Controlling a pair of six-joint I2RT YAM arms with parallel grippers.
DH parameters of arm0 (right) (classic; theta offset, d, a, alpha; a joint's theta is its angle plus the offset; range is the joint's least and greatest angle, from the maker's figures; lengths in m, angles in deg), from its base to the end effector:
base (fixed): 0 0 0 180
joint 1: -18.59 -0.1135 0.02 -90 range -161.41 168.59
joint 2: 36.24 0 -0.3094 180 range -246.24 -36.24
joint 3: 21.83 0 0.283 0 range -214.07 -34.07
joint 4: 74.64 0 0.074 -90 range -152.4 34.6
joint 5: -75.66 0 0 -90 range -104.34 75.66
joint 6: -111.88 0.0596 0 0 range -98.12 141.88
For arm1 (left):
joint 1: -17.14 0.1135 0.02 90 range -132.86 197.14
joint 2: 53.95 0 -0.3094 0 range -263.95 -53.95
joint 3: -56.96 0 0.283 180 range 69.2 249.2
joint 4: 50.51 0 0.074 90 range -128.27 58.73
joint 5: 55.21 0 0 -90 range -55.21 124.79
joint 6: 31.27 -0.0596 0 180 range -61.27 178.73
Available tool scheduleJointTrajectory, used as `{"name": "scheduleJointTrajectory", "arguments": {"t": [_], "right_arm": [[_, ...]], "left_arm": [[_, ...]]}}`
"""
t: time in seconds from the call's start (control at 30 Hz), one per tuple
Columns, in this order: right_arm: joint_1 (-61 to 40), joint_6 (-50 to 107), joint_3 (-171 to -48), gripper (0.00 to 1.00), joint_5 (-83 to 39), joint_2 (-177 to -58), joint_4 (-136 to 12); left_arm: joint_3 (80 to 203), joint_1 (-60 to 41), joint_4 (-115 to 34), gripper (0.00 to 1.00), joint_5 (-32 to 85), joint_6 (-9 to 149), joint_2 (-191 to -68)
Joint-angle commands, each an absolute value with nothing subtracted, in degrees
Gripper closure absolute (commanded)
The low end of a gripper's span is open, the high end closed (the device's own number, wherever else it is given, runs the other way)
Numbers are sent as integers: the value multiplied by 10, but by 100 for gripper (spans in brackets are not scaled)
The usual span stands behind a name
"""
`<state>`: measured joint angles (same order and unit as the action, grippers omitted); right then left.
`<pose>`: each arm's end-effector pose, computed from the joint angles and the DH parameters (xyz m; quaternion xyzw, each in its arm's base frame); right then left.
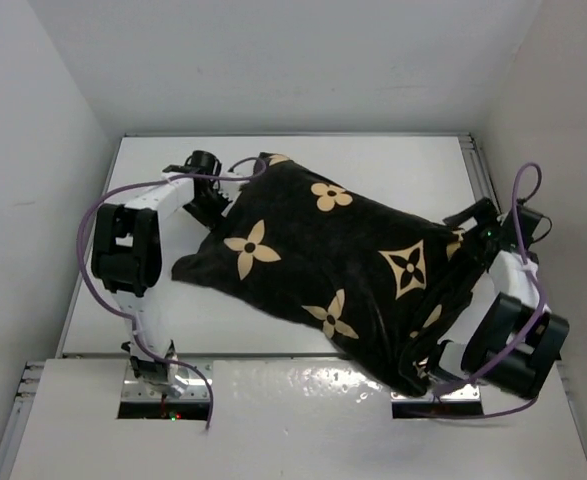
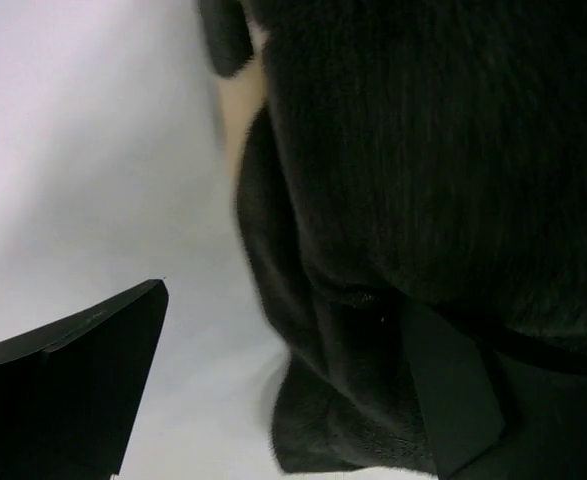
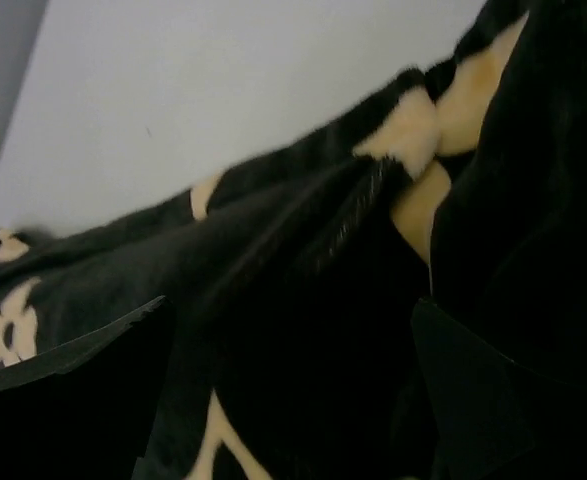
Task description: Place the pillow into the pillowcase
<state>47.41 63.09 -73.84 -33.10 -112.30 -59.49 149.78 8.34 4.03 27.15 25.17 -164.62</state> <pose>0.2764 -0.1302 0.2160 0.4541 0.7701 0.1920 0.4048 0.4325 -0.0750 0.1894 0.3658 0.9157 -0.0316 0.1633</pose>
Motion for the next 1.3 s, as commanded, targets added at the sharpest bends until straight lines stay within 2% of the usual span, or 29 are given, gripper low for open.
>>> {"name": "scheduleJointTrajectory", "arguments": {"t": [0.0,0.13,0.27,0.43,0.47,0.5,0.53,0.57,0.6,0.63,0.67,0.7,0.73,0.83,0.87,1.0,1.03,1.07,1.1,1.13,1.17,1.2,1.27], "right_arm": [[451,535,-729,1,-321,-1037,-494],[355,428,-685,1,-356,-959,-437],[266,423,-673,1,-367,-914,-386],[234,517,-657,1,-250,-919,-333],[233,529,-650,4,-213,-917,-333],[232,543,-648,8,-203,-918,-340],[224,547,-647,13,-196,-921,-347],[217,549,-649,25,-180,-934,-357],[210,548,-649,34,-179,-948,-369],[197,547,-654,61,-185,-989,-431],[191,547,-662,61,-193,-989,-432],[168,545,-676,89,-200,-1046,-468],[156,543,-696,98,-207,-1079,-482],[110,530,-842,100,-228,-1216,-490],[99,526,-931,100,-233,-1245,-490],[70,549,-1103,100,-258,-1357,-514],[69,551,-1129,79,-259,-1388,-505],[67,550,-1164,61,-260,-1399,-498],[68,543,-1176,45,-261,-1407,-466],[72,540,-1178,17,-254,-1408,-455],[73,537,-1160,5,-251,-1401,-448],[79,533,-1141,1,-251,-1389,-456],[88,534,-1067,1,-251,-1333,-472]], "left_arm": [[1487,82,44,0,261,243,-1568],[1439,90,58,0,257,231,-1542],[1369,90,59,0,239,228,-1519],[1373,90,35,2,199,259,-1549],[1384,90,50,8,184,255,-1571],[1393,90,61,36,177,251,-1582],[1414,95,80,55,176,250,-1592],[1421,98,87,73,177,252,-1610],[1428,105,93,96,183,259,-1617],[1434,145,94,100,196,269,-1623],[1435,146,93,100,201,272,-1622],[1438,191,88,100,208,278,-1622],[1443,219,86,100,214,282,-1622],[1470,329,87,100,223,295,-1617],[1476,352,88,100,219,293,-1614],[1493,408,80,100,179,266,-1600],[1496,406,80,97,165,258,-1599],[1501,403,80,86,142,247,-1602],[1511,396,80,62,134,243,-1605],[1516,394,80,52,131,238,-1613],[1522,393,81,40,139,238,-1615],[1536,395,88,34,143,237,-1618],[1546,416,103,16,152,223,-1618]]}}
